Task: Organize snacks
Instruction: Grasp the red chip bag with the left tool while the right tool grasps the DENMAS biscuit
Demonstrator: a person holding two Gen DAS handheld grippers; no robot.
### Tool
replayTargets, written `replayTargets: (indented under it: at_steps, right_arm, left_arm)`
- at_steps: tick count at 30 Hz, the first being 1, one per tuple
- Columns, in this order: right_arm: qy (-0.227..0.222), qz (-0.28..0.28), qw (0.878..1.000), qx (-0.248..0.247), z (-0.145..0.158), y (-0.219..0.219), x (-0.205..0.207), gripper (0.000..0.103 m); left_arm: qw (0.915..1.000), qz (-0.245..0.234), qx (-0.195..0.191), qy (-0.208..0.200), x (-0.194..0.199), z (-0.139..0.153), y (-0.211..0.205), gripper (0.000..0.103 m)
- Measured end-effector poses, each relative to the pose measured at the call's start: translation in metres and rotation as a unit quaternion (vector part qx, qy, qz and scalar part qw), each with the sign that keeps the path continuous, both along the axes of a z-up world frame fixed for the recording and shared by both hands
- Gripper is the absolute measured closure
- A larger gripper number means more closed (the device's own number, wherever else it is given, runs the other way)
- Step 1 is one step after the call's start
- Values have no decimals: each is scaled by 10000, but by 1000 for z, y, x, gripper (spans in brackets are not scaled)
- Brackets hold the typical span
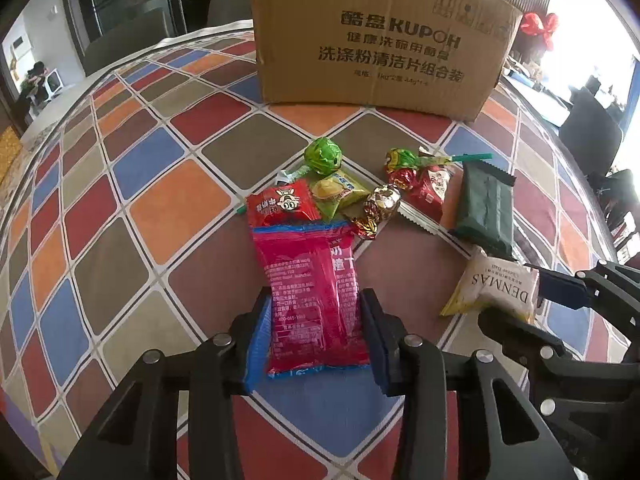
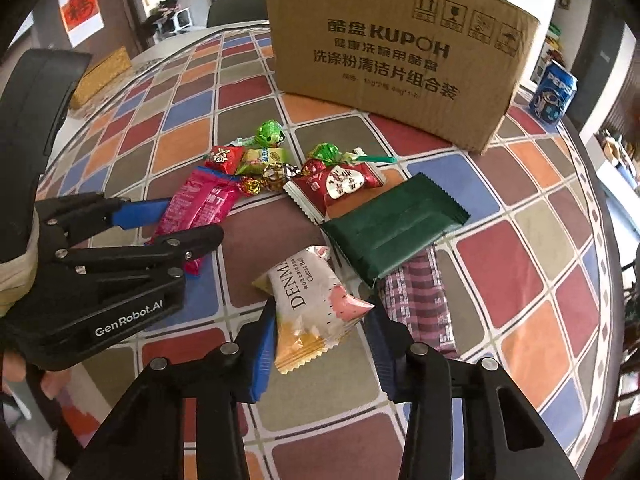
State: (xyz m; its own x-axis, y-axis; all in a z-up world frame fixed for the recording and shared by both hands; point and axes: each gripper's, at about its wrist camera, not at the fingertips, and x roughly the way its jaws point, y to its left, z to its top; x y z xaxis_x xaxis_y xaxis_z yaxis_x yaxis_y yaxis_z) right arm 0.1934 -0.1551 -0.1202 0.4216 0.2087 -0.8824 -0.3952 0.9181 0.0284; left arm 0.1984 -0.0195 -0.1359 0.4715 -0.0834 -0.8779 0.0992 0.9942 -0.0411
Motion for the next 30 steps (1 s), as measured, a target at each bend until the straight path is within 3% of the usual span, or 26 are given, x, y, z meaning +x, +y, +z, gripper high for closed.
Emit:
replayTargets:
  at_steps: [8, 18, 30]
  right_arm:
    - [-159, -249, 9994, 200, 11, -7, -10, 61]
    - [-500, -531, 9961, 490, 38, -18, -16, 61]
    - [-958, -721, 9896, 799, 72, -22, -7, 61]
  left_arm:
    - [9998, 21, -154, -133, -17, 15, 3, 62]
    - [9971, 18, -210, -734, -33, 61, 4, 62]
    - [9916, -7, -222, -1277, -24, 100, 3, 62]
